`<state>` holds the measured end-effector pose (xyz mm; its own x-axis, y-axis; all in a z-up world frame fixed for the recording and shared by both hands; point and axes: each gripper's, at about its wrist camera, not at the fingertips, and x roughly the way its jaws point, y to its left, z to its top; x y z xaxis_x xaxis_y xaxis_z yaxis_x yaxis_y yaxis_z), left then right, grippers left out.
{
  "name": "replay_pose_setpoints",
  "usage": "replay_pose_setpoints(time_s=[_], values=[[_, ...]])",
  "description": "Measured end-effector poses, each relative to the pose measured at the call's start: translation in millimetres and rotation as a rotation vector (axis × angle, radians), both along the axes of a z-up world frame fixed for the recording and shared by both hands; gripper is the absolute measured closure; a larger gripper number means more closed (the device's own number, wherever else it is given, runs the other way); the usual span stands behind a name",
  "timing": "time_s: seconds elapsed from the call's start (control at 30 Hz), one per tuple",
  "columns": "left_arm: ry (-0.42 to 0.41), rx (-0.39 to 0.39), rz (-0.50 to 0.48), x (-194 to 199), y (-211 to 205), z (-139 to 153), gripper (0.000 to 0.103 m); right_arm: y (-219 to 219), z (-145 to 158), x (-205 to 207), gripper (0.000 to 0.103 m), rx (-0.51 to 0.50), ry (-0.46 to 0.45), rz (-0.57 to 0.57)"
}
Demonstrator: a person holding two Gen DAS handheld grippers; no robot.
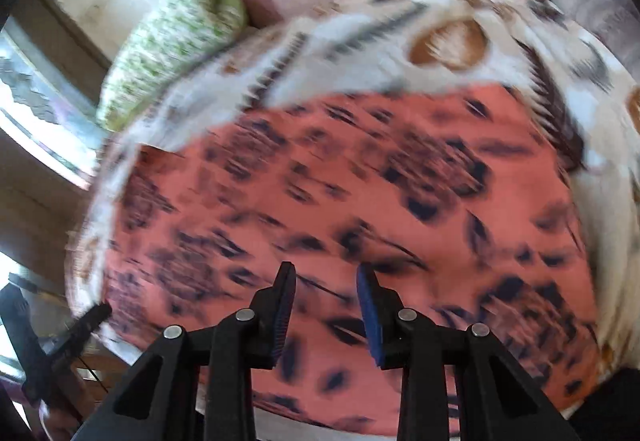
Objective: Fold small clothes
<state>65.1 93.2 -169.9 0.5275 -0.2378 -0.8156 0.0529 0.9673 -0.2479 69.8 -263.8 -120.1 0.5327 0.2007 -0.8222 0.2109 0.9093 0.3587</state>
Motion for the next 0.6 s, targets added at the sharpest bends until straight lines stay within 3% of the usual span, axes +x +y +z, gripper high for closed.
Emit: replay_pose_setpoints(time_s=[0.1, 0.23, 0.27, 0.33, 0.43, 0.5, 0.6], values=[[0.032, -0.027, 0.077, -17, 24, -3, 0.023, 28, 4, 19, 0.068, 0.022, -0.036, 0.061], [0.124, -0.109, 0.134, -26, 41, -21, 0.023, 60, -33, 42, 0.066, 0.029, 0.05, 0.099], [0.139, -0.155, 0.14, -27, 43, -25, 0.023, 62, -35, 40, 0.066, 0.001, 0.03, 0.096], [0.144, -0.196, 0.131, -29, 40, -27, 0.023, 69, -27, 33, 0.067, -0.056, -0.009, 0.11], [0.117, -0.233, 0.132, -20, 33, -26, 0.023, 62, -16, 18, 0.067, -0.004, -0.038, 0.102], [0.095, -0.231, 0.159, -9, 29, -25, 0.023, 56, -5, 0, 0.067, 0.015, -0.092, 0.096], [0.104, -0.221, 0.162, 13, 21, -32, 0.023, 49, -1, -33, 0.067, -0.034, -0.126, 0.089]])
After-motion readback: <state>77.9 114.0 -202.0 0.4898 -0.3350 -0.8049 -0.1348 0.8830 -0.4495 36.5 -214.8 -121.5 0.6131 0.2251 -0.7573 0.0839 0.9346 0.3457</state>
